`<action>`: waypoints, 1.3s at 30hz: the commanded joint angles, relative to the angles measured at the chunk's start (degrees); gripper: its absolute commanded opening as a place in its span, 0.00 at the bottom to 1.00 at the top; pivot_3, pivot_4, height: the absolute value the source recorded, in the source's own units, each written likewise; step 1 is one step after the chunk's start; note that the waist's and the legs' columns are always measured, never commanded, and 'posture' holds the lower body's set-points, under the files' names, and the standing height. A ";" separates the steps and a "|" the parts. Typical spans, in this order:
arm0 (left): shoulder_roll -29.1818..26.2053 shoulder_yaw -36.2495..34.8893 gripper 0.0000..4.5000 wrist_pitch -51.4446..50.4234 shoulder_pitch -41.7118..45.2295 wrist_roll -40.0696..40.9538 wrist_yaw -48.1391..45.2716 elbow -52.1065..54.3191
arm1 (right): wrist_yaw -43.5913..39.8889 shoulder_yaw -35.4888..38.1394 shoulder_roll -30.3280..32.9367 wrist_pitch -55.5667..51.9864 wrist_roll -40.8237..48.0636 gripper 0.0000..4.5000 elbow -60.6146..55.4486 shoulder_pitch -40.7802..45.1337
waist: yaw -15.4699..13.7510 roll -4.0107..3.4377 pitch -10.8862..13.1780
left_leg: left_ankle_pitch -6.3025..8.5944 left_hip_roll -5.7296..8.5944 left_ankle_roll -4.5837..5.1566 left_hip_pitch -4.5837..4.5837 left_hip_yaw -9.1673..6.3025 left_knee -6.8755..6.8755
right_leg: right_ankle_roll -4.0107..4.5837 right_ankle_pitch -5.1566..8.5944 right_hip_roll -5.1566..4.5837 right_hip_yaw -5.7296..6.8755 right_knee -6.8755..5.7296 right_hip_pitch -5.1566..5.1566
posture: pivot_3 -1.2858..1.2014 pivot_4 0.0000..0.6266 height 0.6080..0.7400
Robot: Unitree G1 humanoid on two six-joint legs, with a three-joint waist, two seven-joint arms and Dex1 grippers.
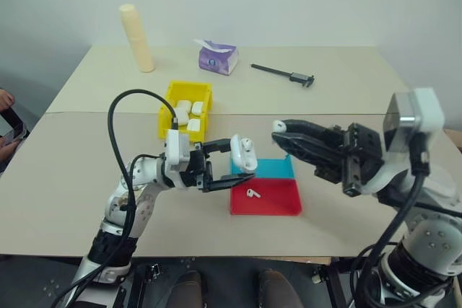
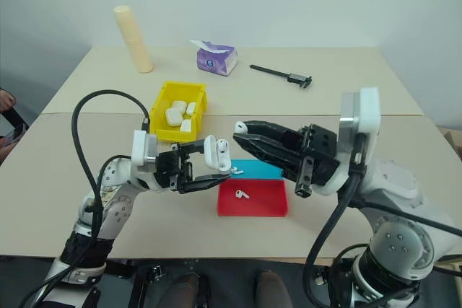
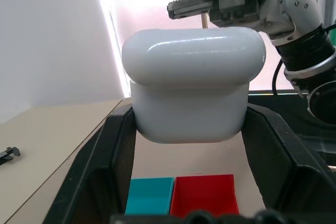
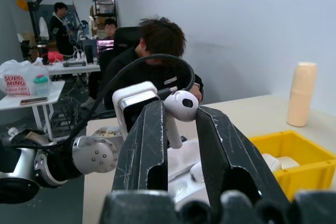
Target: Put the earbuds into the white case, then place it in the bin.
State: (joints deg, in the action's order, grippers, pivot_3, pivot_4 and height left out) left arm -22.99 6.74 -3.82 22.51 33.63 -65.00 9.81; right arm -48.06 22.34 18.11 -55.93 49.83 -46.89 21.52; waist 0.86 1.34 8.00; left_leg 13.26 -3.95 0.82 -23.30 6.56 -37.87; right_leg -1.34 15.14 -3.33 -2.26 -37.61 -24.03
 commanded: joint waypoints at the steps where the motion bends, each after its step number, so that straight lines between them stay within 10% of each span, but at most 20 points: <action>1: 0.67 -0.68 0.61 -0.03 0.88 0.93 -0.38 0.79 | 2.08 -2.88 1.14 4.97 0.89 0.14 -1.20 -1.20 | 0.17 0.00 0.00 | 0.00 0.00 0.00 -0.01 0.00 0.00 | 0.00 0.00 0.00 -0.01 -0.01 -0.02 | 0.52 0.24 1.00; 27: 1.98 -0.85 0.61 1.57 -1.51 -0.90 1.42 3.32 | 1.22 -17.41 12.90 21.04 -5.03 0.14 5.83 -6.59 | -0.03 0.02 0.01 | 0.00 0.01 0.00 -0.01 -0.04 0.00 | -0.02 0.00 0.00 -0.01 0.05 0.01 | 0.52 0.24 1.00; 33: 2.21 -1.04 0.61 1.46 -1.36 -1.29 1.21 3.16 | 1.41 -18.07 14.46 22.79 -6.15 0.59 5.52 -7.01 | -0.05 0.03 0.02 | 0.00 0.01 0.00 -0.01 -0.03 0.00 | -0.02 0.00 0.00 -0.01 0.05 0.01 | 0.52 0.24 1.00; 39: 2.25 -1.19 0.61 1.53 -0.96 -1.57 0.85 2.32 | -0.50 -15.90 16.70 24.48 -4.45 0.59 5.49 -8.01 | -0.08 0.03 0.02 | 0.00 0.01 0.00 -0.01 -0.04 0.00 | -0.02 0.00 0.00 -0.01 0.05 0.01 | 0.52 0.24 1.00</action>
State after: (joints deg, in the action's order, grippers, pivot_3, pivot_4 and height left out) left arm -21.06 6.40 -3.74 20.39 31.57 -63.91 11.40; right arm -47.63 4.62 33.98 -32.87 44.16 -40.08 13.99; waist 0.78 1.37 8.02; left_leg 13.26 -3.95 0.82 -23.31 6.52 -37.87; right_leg -1.37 15.15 -3.32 -2.27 -37.55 -24.02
